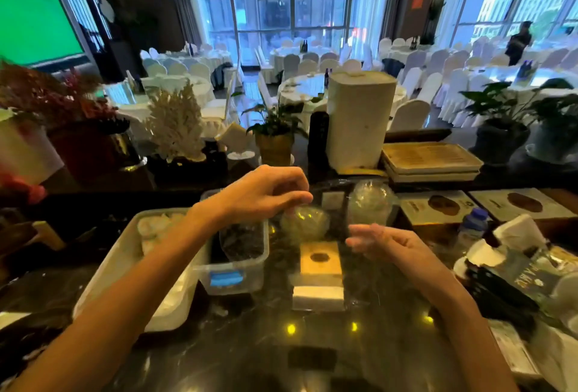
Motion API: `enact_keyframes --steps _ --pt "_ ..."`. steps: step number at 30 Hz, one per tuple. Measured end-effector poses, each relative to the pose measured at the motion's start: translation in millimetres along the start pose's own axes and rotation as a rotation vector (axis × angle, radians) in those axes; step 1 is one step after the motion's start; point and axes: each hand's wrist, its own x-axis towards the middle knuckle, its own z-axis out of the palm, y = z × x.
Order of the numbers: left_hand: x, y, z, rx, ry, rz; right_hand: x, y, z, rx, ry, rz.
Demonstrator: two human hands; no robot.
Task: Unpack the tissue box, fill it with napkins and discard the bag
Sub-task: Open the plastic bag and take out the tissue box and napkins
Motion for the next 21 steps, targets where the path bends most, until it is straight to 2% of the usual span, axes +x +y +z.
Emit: enact_keyframes --steps 3,7,9,11,13,14,15,16,18,21 --pt "-22 -24 45 0.063 -0.016 -0.098 -7 39 11 -0.074 0.145 -0.002" --pt "-55 -54 116 0.150 -0.068 -0.256 -24 105 28 -0.135 0.209 0.106" --pt "-67 -61 139 0.156 -0.060 -0.273 -34 124 36 -0.166 0.232 0.172" --pt "-70 -62 148 0.159 -0.025 -0.247 -42 128 43 -0.200 0.356 0.185" --pt "-69 -60 147 0.169 -0.004 -0.198 -52 115 48 -0.314 0.602 0.021" --pt "-67 -58 146 0.168 -0.002 -0.181 -57 106 53 -0.406 0.691 -0.140" --pt "-66 -56 145 0.162 0.000 -0.168 -62 95 58 -0.487 0.710 -0.311" --pt "-65 -54 144 0.153 0.002 -0.159 -65 84 65 -0.547 0.650 -0.455" --pt "-63 -50 142 0.150 0.001 -0.140 -63 63 78 -0.728 0.426 -0.570" --pt "-61 -48 141 0.153 -0.021 -0.146 -48 49 89 -1.035 0.220 -0.469"
